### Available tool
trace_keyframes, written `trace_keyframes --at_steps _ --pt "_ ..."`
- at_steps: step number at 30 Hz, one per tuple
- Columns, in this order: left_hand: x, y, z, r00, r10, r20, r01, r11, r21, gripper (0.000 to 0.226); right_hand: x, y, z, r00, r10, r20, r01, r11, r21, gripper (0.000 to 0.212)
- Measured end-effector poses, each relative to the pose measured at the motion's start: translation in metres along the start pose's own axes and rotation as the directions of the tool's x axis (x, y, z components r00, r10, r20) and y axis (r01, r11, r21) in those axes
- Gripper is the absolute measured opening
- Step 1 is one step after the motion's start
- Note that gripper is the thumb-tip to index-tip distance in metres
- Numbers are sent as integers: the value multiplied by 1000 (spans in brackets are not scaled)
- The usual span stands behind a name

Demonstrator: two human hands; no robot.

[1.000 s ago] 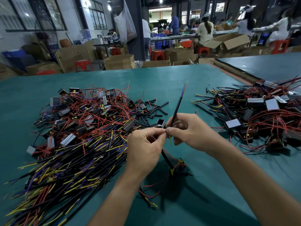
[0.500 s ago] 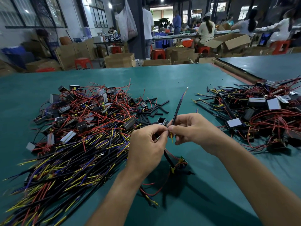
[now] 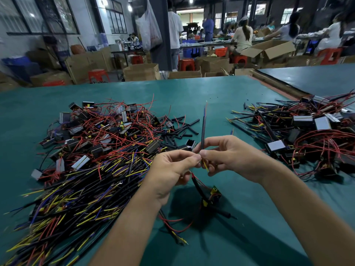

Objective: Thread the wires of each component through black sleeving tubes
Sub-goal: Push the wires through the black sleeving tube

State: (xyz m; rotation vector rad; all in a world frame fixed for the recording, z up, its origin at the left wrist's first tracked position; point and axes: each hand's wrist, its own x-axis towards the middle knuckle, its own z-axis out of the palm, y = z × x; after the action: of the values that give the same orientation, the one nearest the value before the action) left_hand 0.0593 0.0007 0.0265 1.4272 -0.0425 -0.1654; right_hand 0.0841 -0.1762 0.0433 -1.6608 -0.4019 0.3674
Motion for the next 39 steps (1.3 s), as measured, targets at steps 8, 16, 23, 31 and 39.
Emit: trace_keyframes --at_steps 8,16,23,31,39 --pt "0 1 -2 997 -12 73 11 1000 18 6 -1 -1 0 999 -49 -17 48 999 -12 15" --pt "1 -4 2 962 272 15 -266 924 276 12 1 2 0 998 -37 -59 34 998 -53 12" --pt "3 -11 4 942 332 41 -309 817 487 16 2 3 2 996 -42 -82 35 996 -80 15" --pt "1 -5 5 989 144 34 -147 938 314 15 4 2 5 984 -85 -153 74 994 -76 9" --pt "-1 0 3 996 54 76 -65 986 153 7 3 3 5 986 -109 -124 96 989 -112 11"
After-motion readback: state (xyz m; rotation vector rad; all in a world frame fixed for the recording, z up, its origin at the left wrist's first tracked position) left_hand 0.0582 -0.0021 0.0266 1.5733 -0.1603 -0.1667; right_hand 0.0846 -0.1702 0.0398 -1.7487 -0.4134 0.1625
